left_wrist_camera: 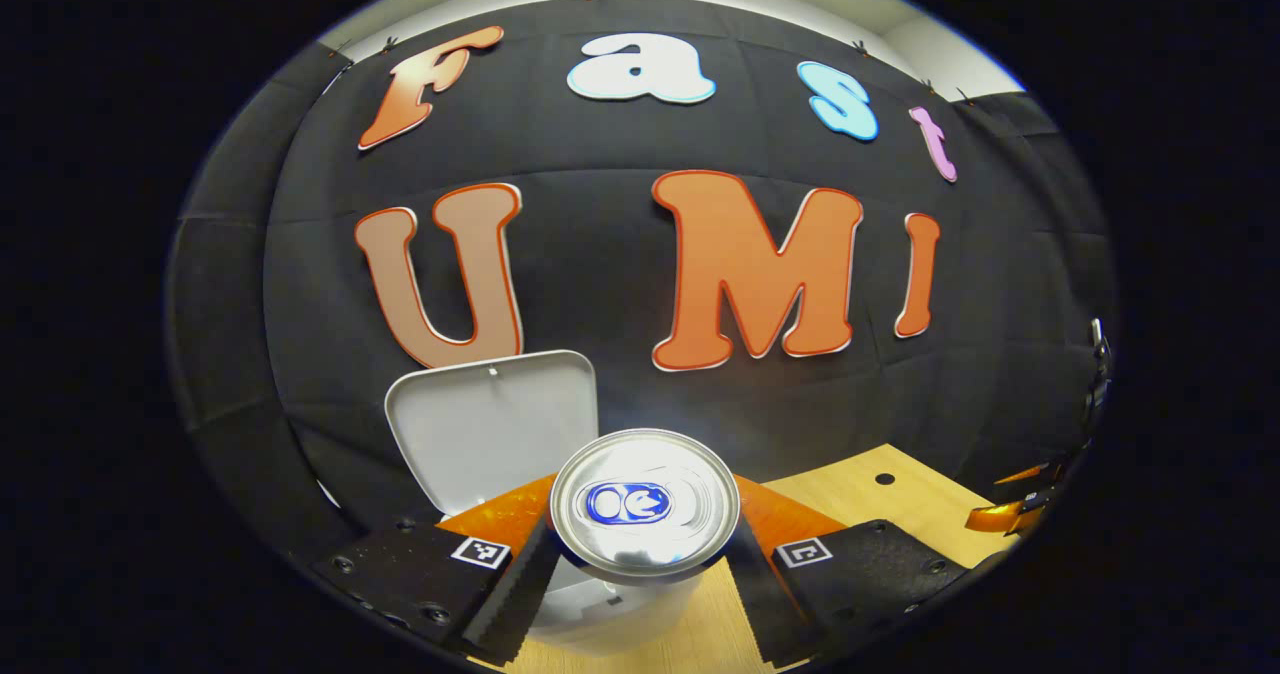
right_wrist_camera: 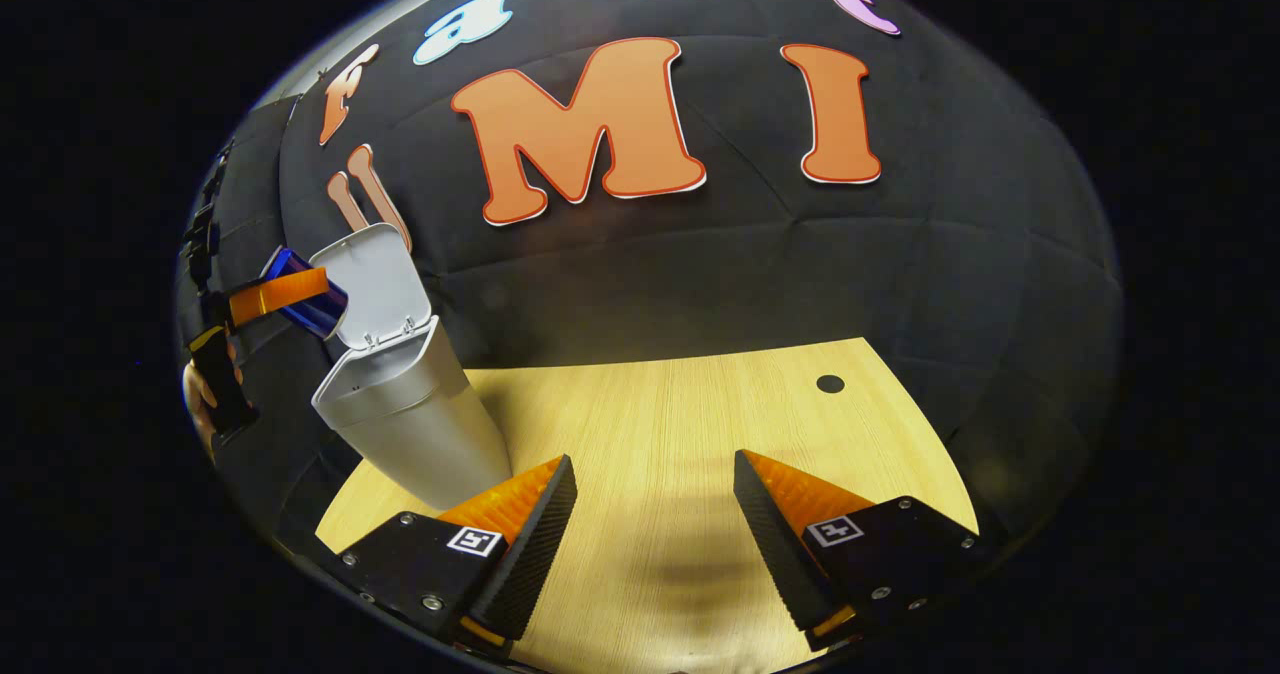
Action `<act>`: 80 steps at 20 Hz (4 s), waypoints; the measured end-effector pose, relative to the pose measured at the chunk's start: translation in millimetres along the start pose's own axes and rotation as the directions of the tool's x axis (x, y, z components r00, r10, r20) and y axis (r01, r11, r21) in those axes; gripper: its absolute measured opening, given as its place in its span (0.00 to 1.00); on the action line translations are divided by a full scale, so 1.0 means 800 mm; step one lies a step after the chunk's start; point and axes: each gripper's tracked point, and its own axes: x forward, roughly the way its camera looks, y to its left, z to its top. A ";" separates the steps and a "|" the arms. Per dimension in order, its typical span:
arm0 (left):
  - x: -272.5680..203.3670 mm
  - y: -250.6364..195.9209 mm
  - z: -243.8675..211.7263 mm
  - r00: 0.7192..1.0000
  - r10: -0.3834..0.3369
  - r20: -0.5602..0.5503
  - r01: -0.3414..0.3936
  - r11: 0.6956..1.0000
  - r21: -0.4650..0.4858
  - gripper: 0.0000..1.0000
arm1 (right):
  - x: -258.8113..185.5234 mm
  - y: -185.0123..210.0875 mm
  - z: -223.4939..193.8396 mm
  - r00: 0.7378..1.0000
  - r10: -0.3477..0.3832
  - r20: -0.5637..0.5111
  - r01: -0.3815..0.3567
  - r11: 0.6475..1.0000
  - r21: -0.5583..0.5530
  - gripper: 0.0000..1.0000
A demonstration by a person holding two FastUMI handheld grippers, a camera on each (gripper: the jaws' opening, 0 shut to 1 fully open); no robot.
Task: Press the lid of the desktop garbage bin to open it, pick up the crumpled paper on the desktop and throw it into the bin, then pick up the pop can on the desktop and drop it into the bin, and finally close the garbage bin lid.
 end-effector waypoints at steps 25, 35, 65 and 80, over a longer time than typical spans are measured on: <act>0.068 0.089 -0.116 0.963 0.110 -0.247 -0.143 0.982 -0.121 0.94 | 0.005 -0.014 -0.022 0.998 -0.005 -0.066 0.007 1.000 0.025 0.95; 0.043 0.131 -0.038 0.972 0.218 -0.085 -0.217 0.976 0.022 0.95 | 0.014 -0.002 -0.021 0.997 0.017 -0.080 -0.017 1.000 0.007 0.94; 0.158 0.191 0.105 0.972 0.114 -0.207 -0.130 0.990 -0.064 0.95 | 0.002 -0.010 -0.018 0.998 0.026 -0.053 -0.020 0.994 0.103 0.95; 0.102 0.162 0.048 0.964 0.044 -0.261 -0.068 0.994 -0.085 0.95 | 0.005 0.011 -0.025 0.993 0.080 -0.088 -0.070 0.991 0.113 0.95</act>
